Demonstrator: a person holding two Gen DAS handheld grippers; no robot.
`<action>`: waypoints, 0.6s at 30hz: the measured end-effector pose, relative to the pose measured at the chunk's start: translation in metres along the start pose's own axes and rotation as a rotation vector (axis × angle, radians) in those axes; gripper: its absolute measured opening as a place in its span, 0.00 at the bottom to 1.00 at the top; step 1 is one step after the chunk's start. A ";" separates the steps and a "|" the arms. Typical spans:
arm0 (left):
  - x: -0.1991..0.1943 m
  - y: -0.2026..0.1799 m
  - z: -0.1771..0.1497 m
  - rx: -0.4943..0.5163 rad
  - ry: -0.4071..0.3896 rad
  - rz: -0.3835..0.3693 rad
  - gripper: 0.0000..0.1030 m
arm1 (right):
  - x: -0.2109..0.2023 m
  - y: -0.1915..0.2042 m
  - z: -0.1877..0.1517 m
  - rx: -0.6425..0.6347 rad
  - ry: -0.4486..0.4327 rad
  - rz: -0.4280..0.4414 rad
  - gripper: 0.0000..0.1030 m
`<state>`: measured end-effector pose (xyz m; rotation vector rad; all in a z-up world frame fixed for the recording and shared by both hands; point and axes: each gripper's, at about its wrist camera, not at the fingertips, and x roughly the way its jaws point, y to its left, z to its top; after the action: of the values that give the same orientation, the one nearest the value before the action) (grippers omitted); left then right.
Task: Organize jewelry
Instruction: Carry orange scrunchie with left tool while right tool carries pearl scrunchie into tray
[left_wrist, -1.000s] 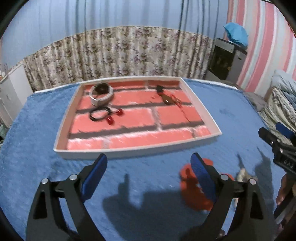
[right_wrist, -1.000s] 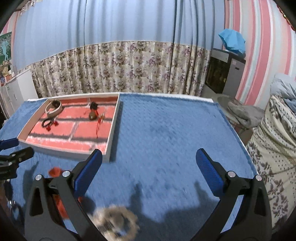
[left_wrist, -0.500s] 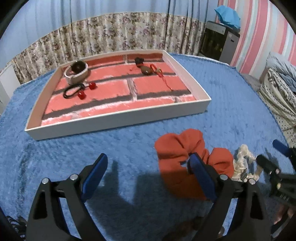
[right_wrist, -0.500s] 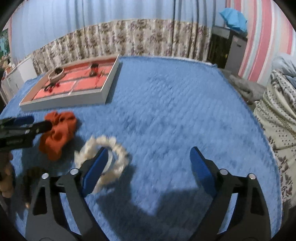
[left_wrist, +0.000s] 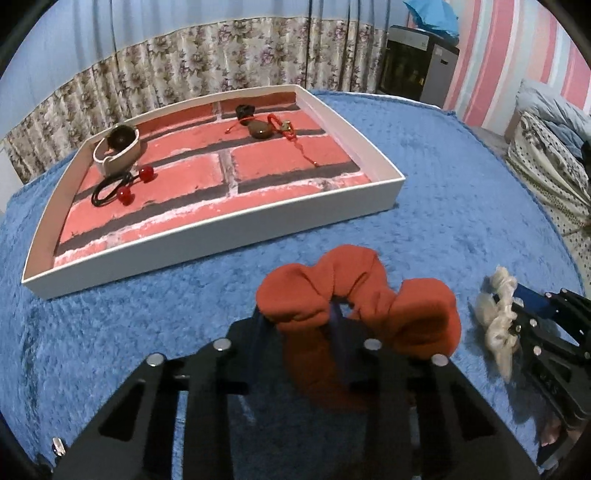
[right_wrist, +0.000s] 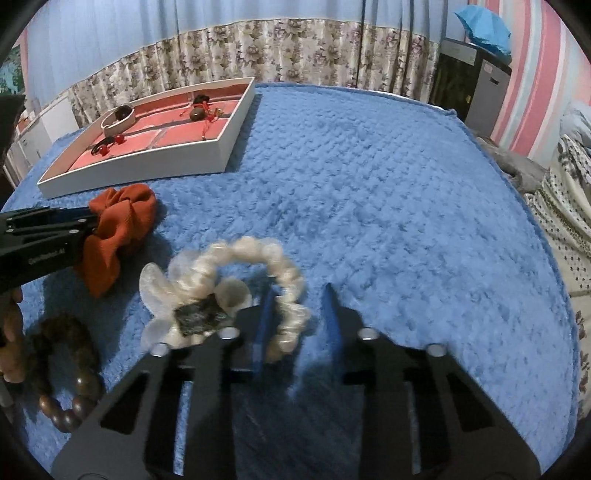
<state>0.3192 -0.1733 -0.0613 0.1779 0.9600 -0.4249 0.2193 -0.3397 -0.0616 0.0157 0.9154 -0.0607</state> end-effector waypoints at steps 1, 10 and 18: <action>0.000 0.000 0.000 0.001 -0.002 -0.004 0.25 | 0.000 0.000 0.001 0.001 -0.002 -0.002 0.10; -0.021 0.009 0.006 -0.025 -0.046 -0.041 0.12 | -0.020 -0.011 0.023 0.069 -0.078 0.015 0.07; -0.050 0.042 0.040 -0.071 -0.113 0.008 0.12 | -0.027 0.011 0.087 0.046 -0.143 0.023 0.07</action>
<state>0.3420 -0.1348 0.0006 0.0921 0.8614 -0.3894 0.2719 -0.3313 0.0128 0.0634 0.7706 -0.0606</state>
